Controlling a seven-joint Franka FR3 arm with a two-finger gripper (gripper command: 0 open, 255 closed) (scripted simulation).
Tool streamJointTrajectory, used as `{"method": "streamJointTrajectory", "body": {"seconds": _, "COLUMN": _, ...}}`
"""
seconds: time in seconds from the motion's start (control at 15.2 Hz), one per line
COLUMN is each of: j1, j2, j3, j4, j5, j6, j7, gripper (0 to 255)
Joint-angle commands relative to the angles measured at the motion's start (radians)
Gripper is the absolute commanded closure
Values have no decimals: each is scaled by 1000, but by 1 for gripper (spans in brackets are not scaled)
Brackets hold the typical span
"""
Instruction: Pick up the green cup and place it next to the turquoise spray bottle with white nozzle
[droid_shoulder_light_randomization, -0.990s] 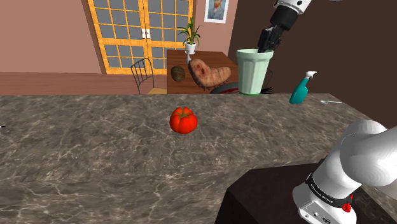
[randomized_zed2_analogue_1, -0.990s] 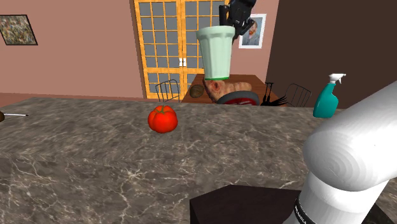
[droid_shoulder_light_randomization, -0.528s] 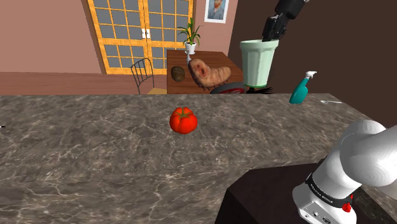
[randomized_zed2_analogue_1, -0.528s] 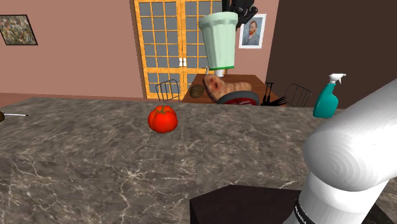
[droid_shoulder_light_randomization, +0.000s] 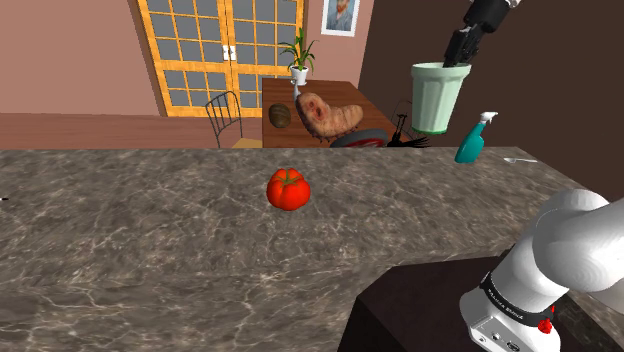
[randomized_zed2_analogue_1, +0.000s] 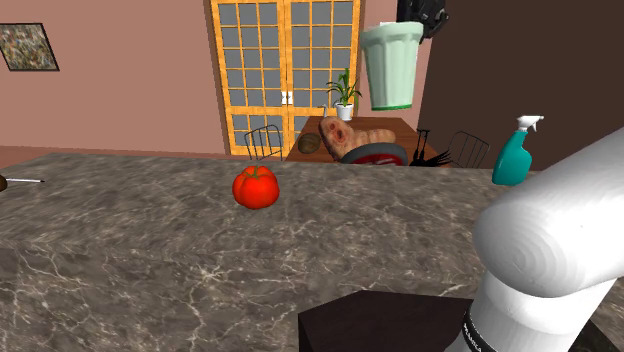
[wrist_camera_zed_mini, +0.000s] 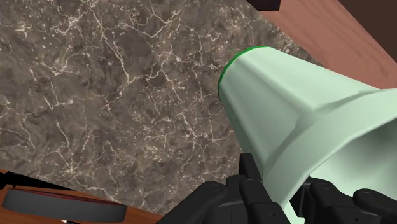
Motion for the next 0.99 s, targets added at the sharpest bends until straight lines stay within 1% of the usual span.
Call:
{"method": "streamJointTrajectory", "body": {"seconds": 0.0, "j1": -10, "j2": 0, "j3": -39, "j4": 23, "j5": -17, "j6": -30, "j7": -43, "gripper": 255}}
{"method": "streamJointTrajectory", "body": {"seconds": 0.46, "j1": -32, "j2": 37, "j3": -195, "j4": 108, "j5": -75, "j6": -104, "j7": -210, "gripper": 255}}
{"method": "streamJointTrajectory", "body": {"seconds": 0.92, "j1": -25, "j2": 134, "j3": -384, "j4": 251, "j5": -106, "j6": -175, "j7": -401, "gripper": 255}}
